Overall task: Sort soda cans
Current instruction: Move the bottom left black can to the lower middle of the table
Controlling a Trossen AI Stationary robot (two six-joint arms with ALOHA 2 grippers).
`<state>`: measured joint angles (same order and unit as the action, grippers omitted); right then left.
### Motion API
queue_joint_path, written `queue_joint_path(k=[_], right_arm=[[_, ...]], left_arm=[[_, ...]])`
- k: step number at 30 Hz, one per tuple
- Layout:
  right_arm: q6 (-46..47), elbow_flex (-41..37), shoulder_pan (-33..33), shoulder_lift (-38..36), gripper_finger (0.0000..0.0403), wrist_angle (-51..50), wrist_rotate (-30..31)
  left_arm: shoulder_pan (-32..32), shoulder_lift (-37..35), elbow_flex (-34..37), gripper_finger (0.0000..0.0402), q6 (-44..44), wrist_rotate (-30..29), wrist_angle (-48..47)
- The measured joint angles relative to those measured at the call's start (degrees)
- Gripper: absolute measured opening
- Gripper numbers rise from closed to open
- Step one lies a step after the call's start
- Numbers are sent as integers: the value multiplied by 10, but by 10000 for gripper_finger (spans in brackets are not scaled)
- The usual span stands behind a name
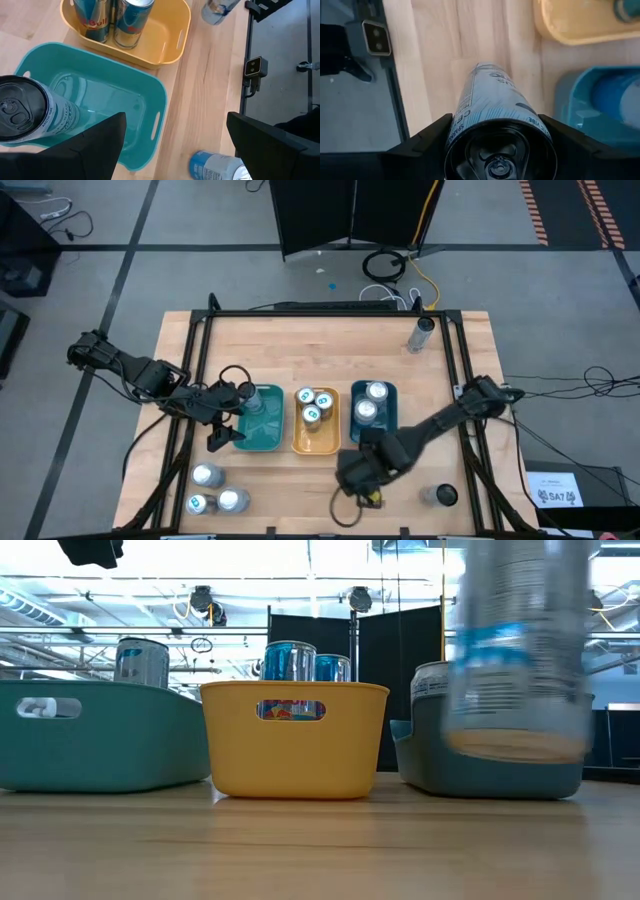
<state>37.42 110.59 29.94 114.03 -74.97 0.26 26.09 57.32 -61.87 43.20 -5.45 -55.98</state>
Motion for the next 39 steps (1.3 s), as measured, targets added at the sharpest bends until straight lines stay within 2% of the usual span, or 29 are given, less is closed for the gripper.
queue_joint_path(k=[8, 11, 14, 18, 23, 28, 39], right_arm=[[-39, 244, -24, 167, 243, -148, -7], [-17, 217, -34, 171, 243, -106, -19], [14, 213, -45, 172, 243, -132, -25], [34, 212, -51, 170, 243, -146, -2], [25, 212, -55, 169, 251, -142, 16], [32, 212, -56, 168, 253, -135, 64], [24, 212, -56, 167, 294, -133, 53]], left_arm=[[0, 0, 0, 355, 0, 0, 0], [0, 0, 0, 354, -1, 0, 0], [0, 0, 0, 355, -1, 0, 0], [0, 0, 0, 354, -1, 0, 0], [0, 0, 0, 354, -1, 0, 0], [0, 0, 0, 354, 0, 0, 0], [0, 0, 0, 354, 0, 0, 0]])
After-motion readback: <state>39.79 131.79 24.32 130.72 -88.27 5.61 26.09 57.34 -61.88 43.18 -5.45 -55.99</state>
